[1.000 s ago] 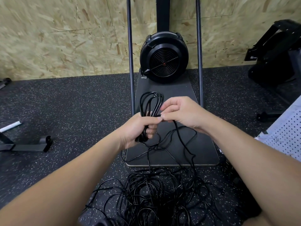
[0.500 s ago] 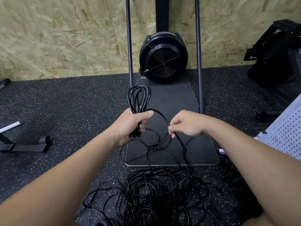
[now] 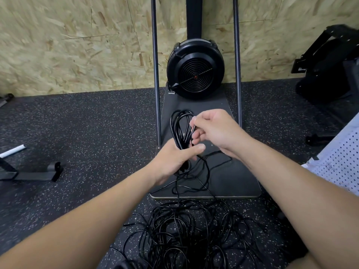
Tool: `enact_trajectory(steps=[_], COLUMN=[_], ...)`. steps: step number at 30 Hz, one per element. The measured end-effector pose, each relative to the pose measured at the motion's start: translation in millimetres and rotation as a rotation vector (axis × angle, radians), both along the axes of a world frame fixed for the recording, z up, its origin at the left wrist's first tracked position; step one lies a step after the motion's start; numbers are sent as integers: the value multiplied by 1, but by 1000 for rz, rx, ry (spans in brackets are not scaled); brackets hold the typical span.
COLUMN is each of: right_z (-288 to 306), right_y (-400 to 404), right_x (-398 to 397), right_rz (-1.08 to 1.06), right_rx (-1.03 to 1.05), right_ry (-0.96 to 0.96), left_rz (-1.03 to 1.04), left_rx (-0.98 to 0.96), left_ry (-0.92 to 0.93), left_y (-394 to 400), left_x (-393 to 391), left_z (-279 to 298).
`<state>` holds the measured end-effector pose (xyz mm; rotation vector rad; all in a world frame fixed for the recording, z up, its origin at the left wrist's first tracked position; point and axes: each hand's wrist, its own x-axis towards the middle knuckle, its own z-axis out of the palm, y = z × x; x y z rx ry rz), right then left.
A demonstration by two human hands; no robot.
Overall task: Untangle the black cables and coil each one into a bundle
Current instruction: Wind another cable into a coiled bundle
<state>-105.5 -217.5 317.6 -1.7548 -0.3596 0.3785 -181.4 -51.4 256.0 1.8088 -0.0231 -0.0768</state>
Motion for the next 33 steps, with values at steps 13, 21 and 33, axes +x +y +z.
enact_trajectory(steps=[13,21,33], right_z=[8,-10,-79], right_y=[0,-7,-5], right_x=[-10,6,13], right_rz=[-246,-89,315], right_rx=[-13,-58,-720], right_ry=[-518,-359,-245], left_rz=[102,200,320], left_rx=[-106,-349,-607], left_ry=[-62,21,-61], left_y=[-8,4,23], left_x=[4,7,11], left_z=[12,12,31])
